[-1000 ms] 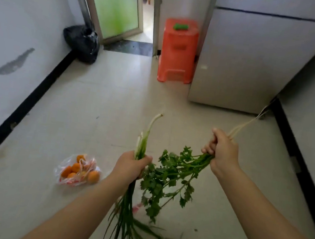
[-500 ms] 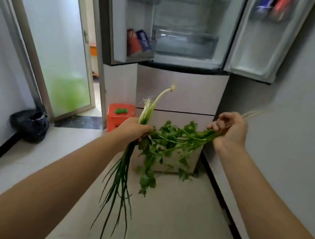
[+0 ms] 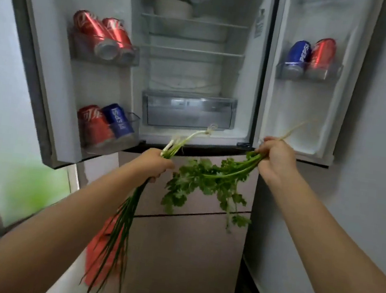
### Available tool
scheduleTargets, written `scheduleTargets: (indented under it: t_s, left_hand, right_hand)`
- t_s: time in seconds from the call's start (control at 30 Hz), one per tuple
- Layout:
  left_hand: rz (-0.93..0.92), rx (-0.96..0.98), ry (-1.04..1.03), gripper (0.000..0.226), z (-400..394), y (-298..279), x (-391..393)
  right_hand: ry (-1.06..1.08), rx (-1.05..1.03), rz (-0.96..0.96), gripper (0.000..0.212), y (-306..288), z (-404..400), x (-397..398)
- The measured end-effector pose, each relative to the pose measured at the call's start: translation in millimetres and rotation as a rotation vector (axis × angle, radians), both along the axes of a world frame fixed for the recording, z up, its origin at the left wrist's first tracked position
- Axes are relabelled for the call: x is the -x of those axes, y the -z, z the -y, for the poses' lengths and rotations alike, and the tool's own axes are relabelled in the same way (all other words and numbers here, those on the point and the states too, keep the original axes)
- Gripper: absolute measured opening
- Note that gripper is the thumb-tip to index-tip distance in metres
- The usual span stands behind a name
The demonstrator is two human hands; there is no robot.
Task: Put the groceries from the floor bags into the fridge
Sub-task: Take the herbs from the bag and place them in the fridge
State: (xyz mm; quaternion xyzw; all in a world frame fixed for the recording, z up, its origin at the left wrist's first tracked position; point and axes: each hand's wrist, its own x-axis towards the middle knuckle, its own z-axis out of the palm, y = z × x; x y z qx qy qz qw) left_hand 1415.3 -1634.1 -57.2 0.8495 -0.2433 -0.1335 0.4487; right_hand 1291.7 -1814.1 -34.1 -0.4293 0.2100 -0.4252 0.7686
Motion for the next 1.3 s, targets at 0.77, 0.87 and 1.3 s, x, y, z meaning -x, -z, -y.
scheduleTargets:
  t_s: [0.77, 0.87, 1.3]
  left_hand:
    - [0.595, -0.139, -0.379, 0.018, 248.6, -152.7, -368.5]
    - [0.651, -0.197, -0.417, 0.023, 256.0, -159.1, -401.9]
    - [0.960, -0.456, -0.343, 0.025, 299.5, -186.9, -524.3]
  right_hand:
    - [-0.232, -0.145, 0.316, 0.037, -141.9, 268.5, -467.8]
    - [-0.228, -0.260, 0.237, 0.035, -139.5, 275.5, -518.2]
    - [-0.125, 0.417, -0.503, 0.035, -149.6, 307.3, -649.9]
